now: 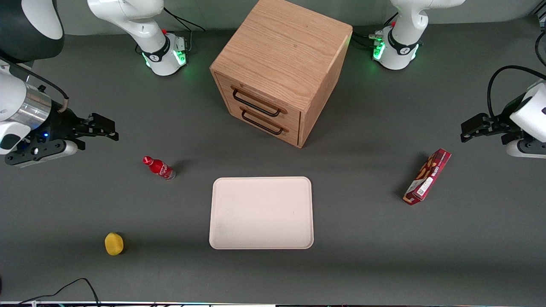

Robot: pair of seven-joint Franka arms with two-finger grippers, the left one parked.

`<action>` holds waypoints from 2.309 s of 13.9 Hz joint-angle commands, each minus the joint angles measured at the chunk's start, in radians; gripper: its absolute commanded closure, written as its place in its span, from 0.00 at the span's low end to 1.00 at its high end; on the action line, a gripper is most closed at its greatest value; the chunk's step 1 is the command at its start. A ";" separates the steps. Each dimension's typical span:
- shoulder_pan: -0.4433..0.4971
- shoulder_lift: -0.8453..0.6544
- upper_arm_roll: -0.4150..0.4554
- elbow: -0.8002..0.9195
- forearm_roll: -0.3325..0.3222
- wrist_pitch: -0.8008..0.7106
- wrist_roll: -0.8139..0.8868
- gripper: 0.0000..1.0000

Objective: Open upper drawer
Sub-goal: 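Lift the right gripper and swing it toward the cabinet's drawer handles, then move the open right gripper to the upper drawer's black handle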

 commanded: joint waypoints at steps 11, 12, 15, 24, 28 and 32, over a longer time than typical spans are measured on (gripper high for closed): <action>-0.017 -0.036 0.286 -0.179 0.178 0.046 0.156 0.00; -0.015 -0.036 0.286 -0.172 0.194 0.039 0.050 0.00; 0.024 -0.030 0.298 -0.132 0.196 0.025 -0.002 0.00; 0.120 0.138 0.310 -0.051 0.299 0.040 -0.184 0.00; 0.162 0.204 0.310 -0.021 0.270 0.040 -0.155 0.00; 0.202 0.237 0.309 -0.023 0.222 0.048 -0.148 0.00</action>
